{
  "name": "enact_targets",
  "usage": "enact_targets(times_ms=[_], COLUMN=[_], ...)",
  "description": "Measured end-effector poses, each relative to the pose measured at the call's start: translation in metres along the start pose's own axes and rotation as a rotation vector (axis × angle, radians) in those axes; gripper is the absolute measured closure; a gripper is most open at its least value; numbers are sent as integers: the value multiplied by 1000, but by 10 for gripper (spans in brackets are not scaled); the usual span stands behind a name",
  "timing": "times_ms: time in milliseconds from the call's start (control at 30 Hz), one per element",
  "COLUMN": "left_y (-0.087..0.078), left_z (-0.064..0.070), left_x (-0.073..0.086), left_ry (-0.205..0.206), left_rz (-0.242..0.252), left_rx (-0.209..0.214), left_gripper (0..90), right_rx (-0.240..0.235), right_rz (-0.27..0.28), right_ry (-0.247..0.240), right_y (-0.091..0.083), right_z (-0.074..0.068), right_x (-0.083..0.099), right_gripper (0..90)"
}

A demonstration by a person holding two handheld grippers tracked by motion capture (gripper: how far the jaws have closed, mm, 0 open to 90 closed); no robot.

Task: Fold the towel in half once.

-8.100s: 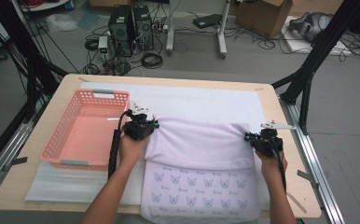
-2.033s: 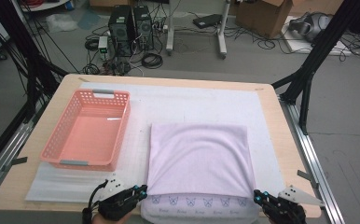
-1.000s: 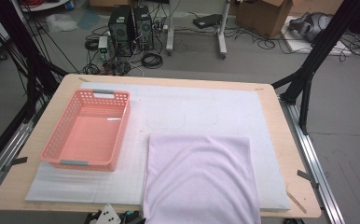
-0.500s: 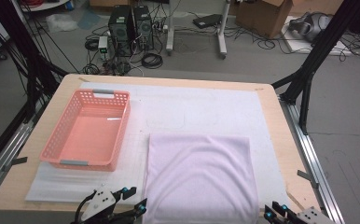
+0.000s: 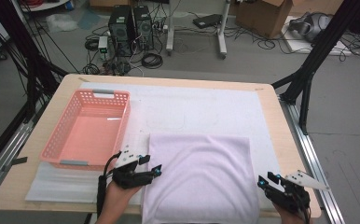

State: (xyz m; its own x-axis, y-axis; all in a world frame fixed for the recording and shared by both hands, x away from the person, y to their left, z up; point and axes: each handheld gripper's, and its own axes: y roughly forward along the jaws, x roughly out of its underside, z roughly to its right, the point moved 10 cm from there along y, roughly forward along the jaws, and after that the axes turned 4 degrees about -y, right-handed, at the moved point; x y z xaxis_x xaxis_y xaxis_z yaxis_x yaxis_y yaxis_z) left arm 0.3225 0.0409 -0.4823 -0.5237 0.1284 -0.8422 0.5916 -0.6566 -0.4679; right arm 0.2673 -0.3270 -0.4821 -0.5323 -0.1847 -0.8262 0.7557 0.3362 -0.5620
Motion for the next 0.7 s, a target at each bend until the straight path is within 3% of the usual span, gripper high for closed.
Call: enact_targets(times_ms=[100,267,333,400,467,533,600,700], left_y=[21,42,49,56,60,62,67,67], left_z=[-17,-40,-46,-58,-66,-69,-72,-74], left_x=[-8,-21,-25,-24,-26,-28,-26,-27], left_ry=[-14,1,2,5,-26,-31,-71,-65], left_rz=[-13,-21,2,-51,-57,-55,-89,-84], left_rx=[-32,-102,-124,-174,-196,-207,-185,-201], left_gripper=[402,406,416,422,419,420,425,453], right_rx=[1,3,2,-20,-17,-17,-12,-21], right_rz=[-7,-32,-46,-67,-72,-85,-103,-136], right_ry=[-2,1,5,17,19,12,-3,-12], right_y=[15,48,66,86,98,109,117,125], right_z=[9,23,28,31,33,35,34,34], right_x=[-9,-25,-33,-41,-47,-52,-55,-54], right_gripper=[539,517,496,470,454,451,453,472])
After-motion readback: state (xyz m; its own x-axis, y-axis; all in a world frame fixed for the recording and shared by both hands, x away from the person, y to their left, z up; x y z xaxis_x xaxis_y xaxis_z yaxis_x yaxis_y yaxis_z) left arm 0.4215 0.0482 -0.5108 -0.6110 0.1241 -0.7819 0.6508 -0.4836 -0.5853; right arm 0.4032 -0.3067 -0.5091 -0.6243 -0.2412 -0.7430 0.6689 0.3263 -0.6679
